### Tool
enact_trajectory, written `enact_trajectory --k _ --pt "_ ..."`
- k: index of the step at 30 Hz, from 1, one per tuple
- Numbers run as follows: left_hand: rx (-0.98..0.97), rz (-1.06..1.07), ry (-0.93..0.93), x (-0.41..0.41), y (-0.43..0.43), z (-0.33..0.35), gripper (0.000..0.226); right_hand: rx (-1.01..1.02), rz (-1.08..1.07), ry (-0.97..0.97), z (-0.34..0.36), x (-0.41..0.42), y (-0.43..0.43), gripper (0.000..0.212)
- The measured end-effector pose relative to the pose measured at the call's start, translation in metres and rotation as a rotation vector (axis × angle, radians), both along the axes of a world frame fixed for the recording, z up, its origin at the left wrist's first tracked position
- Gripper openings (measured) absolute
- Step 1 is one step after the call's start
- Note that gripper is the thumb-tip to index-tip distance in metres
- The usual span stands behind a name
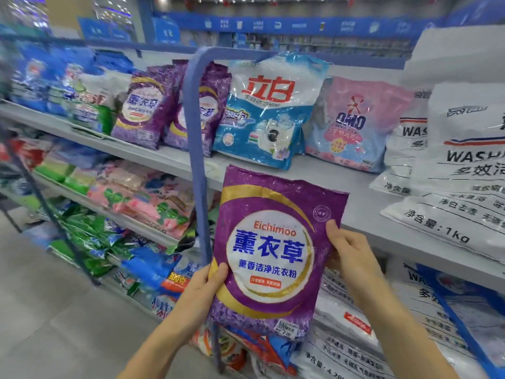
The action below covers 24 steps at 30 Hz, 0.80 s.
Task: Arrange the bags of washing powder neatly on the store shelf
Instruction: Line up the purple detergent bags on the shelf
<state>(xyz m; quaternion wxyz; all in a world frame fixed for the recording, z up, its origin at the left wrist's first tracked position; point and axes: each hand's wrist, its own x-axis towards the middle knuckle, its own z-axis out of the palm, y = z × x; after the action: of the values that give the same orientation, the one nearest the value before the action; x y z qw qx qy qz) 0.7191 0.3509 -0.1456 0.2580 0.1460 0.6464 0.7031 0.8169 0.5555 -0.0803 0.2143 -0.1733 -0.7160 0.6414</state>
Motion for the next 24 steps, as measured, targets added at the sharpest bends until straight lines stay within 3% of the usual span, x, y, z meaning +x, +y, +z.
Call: enact_trajectory --k 4,9,14,21,24 --pt "-0.021 0.027 0.085 -0.037 -0.072 0.011 0.066 -0.074 0.084 0.047 0.013 -0.052 -0.061 0.048" --pt "-0.017 0.082 0.108 -0.093 -0.159 0.021 0.065 -0.093 0.165 0.095 0.028 -0.121 -0.145 0.041" --pt "0.009 0.077 0.145 -0.147 -0.213 0.04 0.043 -0.055 0.156 0.131 0.052 -0.18 -0.202 0.044" --pt "0.077 0.083 0.356 -0.219 -0.208 0.077 0.025 0.026 0.028 0.271 0.103 -0.239 -0.216 0.056" --pt "0.079 0.075 0.452 -0.252 -0.188 0.094 0.034 0.018 -0.049 0.286 0.121 -0.262 -0.202 0.048"
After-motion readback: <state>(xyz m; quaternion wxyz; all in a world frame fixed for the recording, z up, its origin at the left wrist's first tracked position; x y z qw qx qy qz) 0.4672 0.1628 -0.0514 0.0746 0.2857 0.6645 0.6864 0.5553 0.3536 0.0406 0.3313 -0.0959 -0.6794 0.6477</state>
